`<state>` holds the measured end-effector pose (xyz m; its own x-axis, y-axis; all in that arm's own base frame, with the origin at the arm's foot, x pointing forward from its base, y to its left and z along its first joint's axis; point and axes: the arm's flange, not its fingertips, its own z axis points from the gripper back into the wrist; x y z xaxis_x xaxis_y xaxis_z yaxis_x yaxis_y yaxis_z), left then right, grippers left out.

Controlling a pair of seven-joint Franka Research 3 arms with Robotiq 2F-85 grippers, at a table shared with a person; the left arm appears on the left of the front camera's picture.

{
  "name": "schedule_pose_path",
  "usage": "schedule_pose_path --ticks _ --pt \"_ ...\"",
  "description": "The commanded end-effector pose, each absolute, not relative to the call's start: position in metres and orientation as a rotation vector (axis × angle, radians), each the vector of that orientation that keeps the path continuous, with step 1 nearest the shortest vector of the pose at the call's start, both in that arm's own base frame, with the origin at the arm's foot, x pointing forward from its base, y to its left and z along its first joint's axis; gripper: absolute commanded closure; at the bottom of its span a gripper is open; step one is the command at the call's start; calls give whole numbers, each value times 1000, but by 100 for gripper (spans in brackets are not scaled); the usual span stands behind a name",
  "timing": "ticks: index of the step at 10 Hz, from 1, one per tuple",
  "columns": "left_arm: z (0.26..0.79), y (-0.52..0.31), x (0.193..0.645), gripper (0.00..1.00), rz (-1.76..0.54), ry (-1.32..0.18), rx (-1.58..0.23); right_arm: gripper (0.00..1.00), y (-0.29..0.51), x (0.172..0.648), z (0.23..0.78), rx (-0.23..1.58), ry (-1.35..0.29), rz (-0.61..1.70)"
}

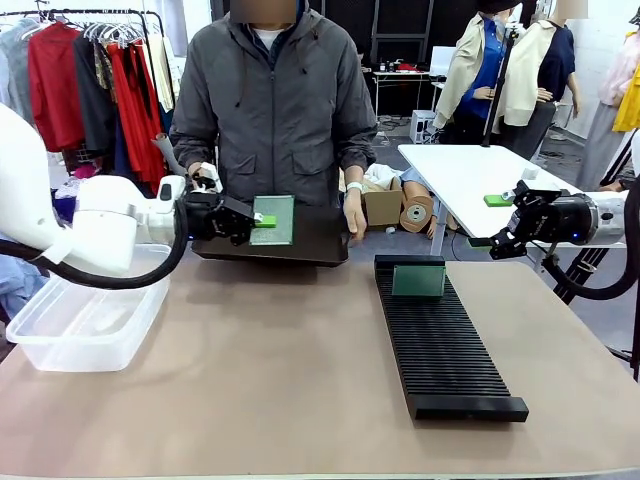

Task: Sort PCBs into racks and boxes based on the side picked up.
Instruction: If the short side of the Blank PCB is picked up, insert it into the PCB Rack ; if the long side is picked up, place it in the Organizing box.

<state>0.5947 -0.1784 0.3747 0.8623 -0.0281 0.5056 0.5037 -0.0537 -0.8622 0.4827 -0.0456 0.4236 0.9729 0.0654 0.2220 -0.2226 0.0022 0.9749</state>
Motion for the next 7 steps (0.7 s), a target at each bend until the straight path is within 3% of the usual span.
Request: schedule_pose_path --ticks 1,7 --pt "390 -131 588 100 -386 -384 -1566 0 -45 482 427 1548 -122 217" --pt "465 -2 539 100 -394 -244 -1224 0 -45 482 427 1548 -122 217"
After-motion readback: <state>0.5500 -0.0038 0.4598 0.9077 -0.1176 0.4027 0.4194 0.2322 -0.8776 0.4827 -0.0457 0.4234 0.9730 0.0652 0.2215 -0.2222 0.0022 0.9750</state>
